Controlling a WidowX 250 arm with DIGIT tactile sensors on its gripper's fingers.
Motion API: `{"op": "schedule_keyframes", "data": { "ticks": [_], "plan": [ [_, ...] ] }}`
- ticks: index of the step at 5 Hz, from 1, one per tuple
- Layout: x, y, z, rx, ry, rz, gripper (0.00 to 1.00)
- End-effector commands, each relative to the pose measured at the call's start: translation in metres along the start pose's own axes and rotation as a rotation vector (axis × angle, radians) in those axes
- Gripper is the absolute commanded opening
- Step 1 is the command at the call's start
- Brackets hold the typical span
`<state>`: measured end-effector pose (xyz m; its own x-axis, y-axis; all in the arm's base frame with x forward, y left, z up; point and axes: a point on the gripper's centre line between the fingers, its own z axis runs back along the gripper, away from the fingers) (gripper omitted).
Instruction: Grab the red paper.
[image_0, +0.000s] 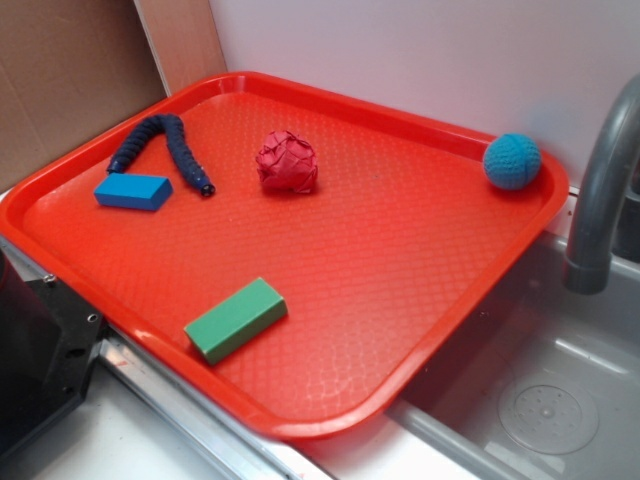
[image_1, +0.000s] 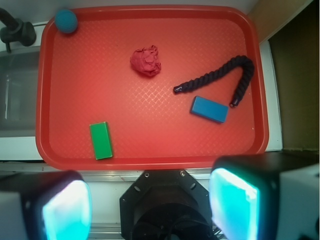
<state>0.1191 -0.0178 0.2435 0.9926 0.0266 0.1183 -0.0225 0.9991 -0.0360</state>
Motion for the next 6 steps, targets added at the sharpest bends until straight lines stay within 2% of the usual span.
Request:
{"op": "schedule_keyframes", "data": {
  "ticks": [1,2,3,4,5,6],
  "plan": [
    [0.000,0.000,0.000,0.000,0.000,0.000,1.00],
    [0.044,0.005,-0.055,0.116,-0.063,-0.077,1.00],
    [0.090,0.004,-0.109,0.144,-0.109,-0.158,1.00],
    [0.123,0.012,-0.165,0.161,-0.078,-0.189,1.00],
    [0.120,0.015,-0.197,0.193,-0.076,-0.189,1.00],
    [0.120,0.014,-0.223,0.106,-0.126,-0.208,1.00]
  ]
}}
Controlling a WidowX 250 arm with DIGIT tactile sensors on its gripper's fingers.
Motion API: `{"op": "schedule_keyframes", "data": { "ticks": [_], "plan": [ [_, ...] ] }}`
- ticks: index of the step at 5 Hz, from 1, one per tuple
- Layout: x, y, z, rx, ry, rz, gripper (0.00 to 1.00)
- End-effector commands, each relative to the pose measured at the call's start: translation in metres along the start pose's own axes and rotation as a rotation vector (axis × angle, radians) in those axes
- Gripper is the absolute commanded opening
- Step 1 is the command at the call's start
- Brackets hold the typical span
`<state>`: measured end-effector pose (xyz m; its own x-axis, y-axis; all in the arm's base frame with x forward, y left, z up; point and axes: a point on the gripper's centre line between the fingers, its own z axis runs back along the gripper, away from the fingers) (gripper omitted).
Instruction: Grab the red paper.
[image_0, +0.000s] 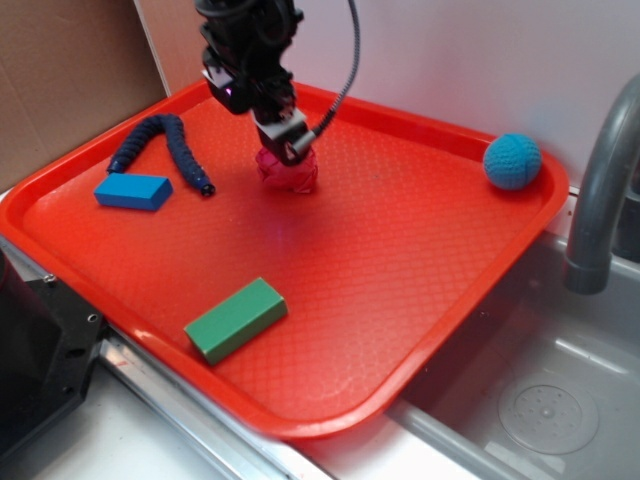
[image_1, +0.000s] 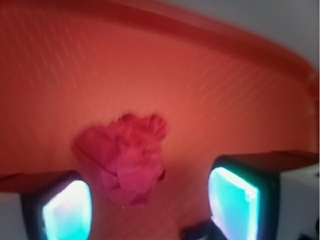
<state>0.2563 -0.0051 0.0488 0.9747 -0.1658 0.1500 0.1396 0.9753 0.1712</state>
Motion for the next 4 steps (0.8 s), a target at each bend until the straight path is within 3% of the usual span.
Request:
{"op": "schedule_keyframes", "data": {
  "ticks": [1,2,4],
  "plan": [
    [0.008,-0.008,-0.031,-0.113,-0.129,0.008,1.00],
    [0.011,-0.008,-0.031,-0.123,-0.137,0.016,0.00],
    [0.016,0.006,0.013,-0.136,-0.133,0.067,0.00]
  ]
}}
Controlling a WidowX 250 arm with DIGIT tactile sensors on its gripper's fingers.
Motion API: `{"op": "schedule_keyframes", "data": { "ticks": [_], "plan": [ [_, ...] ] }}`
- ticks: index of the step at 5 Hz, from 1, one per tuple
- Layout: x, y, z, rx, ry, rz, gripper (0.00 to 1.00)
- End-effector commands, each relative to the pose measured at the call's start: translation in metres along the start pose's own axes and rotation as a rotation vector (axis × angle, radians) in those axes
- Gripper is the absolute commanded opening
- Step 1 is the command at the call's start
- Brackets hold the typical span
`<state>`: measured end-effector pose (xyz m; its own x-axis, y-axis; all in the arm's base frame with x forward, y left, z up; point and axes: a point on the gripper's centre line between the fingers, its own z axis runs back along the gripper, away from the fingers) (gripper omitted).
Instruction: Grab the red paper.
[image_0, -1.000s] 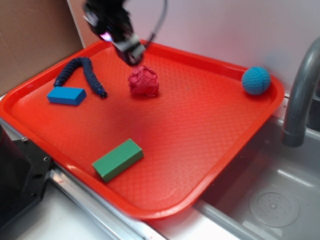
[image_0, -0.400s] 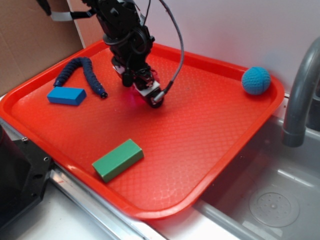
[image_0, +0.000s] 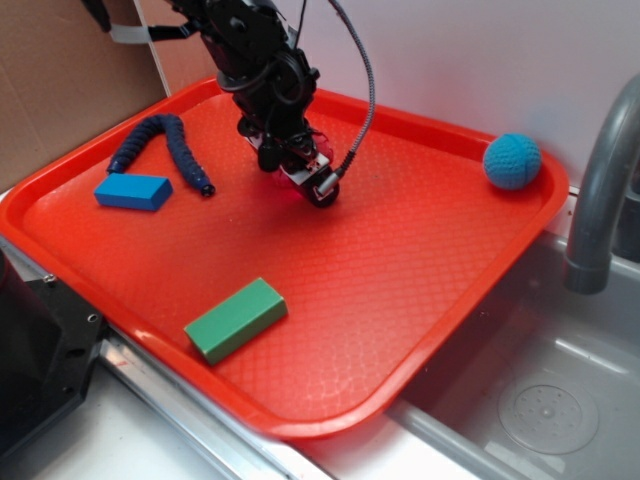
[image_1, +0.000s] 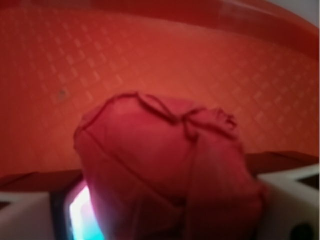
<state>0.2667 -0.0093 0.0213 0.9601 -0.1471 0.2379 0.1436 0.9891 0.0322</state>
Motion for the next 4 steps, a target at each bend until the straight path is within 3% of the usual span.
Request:
{"op": "schedule_keyframes", "data": {
  "ticks": [1,2,3,4],
  "plan": [
    [0.002,0.013,0.095,-0.013,-0.015,0.093,0.00],
    [-0.020,0.019,0.152,-0.043,0.144,0.189,0.00],
    [-0.025,0.017,0.199,0.006,0.093,0.264,0.00],
    [-0.020,0.012,0.213,0.027,0.072,0.265,0.00]
  ]
}}
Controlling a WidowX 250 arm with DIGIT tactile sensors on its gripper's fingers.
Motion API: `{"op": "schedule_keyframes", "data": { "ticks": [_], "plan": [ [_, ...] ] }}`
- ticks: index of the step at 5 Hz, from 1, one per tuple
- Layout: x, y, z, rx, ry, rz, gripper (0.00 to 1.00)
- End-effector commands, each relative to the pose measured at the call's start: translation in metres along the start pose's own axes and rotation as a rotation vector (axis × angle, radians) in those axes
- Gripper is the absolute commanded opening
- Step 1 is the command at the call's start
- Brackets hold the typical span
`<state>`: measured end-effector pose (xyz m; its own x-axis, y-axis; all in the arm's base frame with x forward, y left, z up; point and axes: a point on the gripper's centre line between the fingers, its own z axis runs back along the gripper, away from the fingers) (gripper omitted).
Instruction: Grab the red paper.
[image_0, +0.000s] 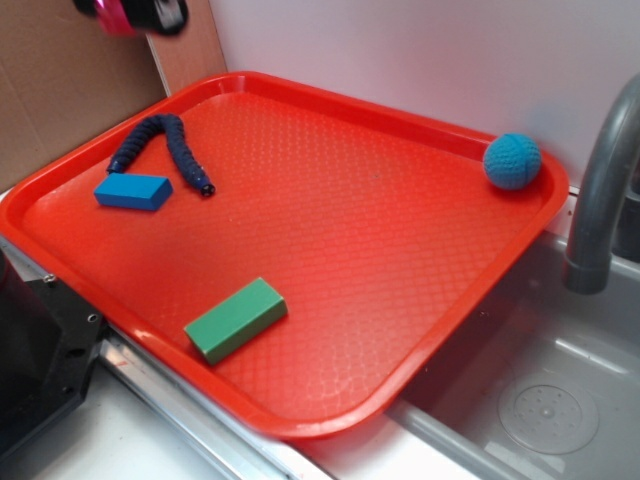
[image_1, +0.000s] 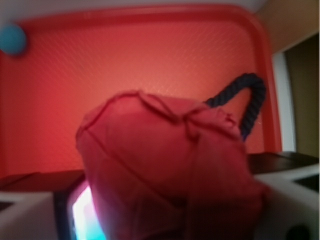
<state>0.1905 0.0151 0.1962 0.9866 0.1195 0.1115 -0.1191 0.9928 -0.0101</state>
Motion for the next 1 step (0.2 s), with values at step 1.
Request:
{"op": "schedule_keyframes", "data": {
  "ticks": [1],
  "plan": [
    [0.0131,-0.0163,0.0159,0.060,-0.040,0.010,0.00]
  ]
}}
